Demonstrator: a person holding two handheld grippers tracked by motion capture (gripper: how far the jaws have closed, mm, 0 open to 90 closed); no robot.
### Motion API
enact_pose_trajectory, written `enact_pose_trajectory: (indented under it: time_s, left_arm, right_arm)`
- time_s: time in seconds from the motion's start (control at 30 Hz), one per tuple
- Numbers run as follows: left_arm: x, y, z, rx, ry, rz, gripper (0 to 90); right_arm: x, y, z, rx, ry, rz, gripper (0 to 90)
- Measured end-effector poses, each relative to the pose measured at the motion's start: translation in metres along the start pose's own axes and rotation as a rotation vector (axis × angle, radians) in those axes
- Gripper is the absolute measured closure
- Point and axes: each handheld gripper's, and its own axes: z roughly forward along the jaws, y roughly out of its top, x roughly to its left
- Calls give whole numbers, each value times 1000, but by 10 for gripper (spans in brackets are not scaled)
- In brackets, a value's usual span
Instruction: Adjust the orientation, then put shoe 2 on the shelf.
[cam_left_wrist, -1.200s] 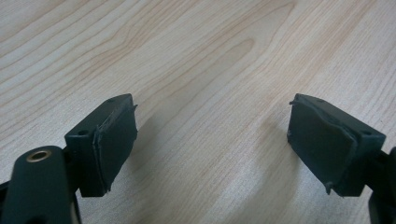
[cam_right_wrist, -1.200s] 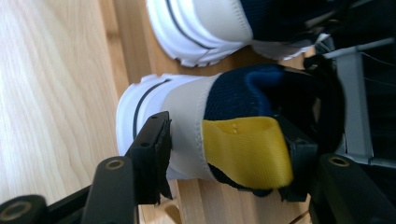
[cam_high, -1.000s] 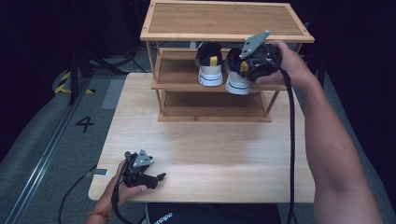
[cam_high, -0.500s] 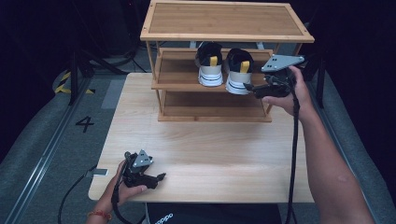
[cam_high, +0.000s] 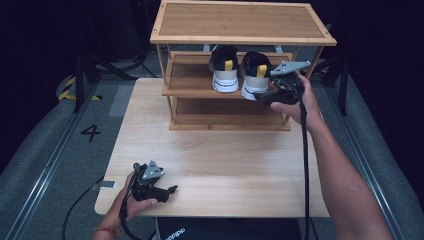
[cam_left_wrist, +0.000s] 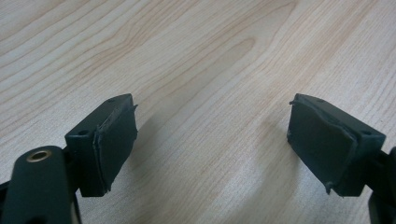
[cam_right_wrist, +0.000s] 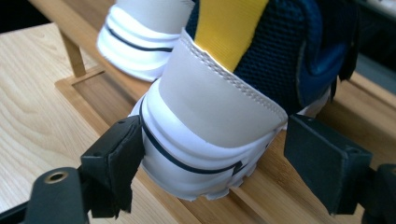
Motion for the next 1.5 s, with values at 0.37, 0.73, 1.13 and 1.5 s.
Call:
enact_pose_trajectory:
  time_s: [0.37,0.73,1.13,1.5]
  left_arm:
    - [0,0,0,-2,1,4,164]
    - [1,0,0,-2,-8,6,167]
    - [0,0,0,0,-3,5,167]
    - [0,0,0,0,-4,3,166]
  right_arm:
    - [-13,7,25,15,-28,23,320]
    - [-7,4,18,4,-22,-4,303]
    - [15,-21,-24,60,47,-138,291]
    - [31,-78,-60,125,4,-211,283]
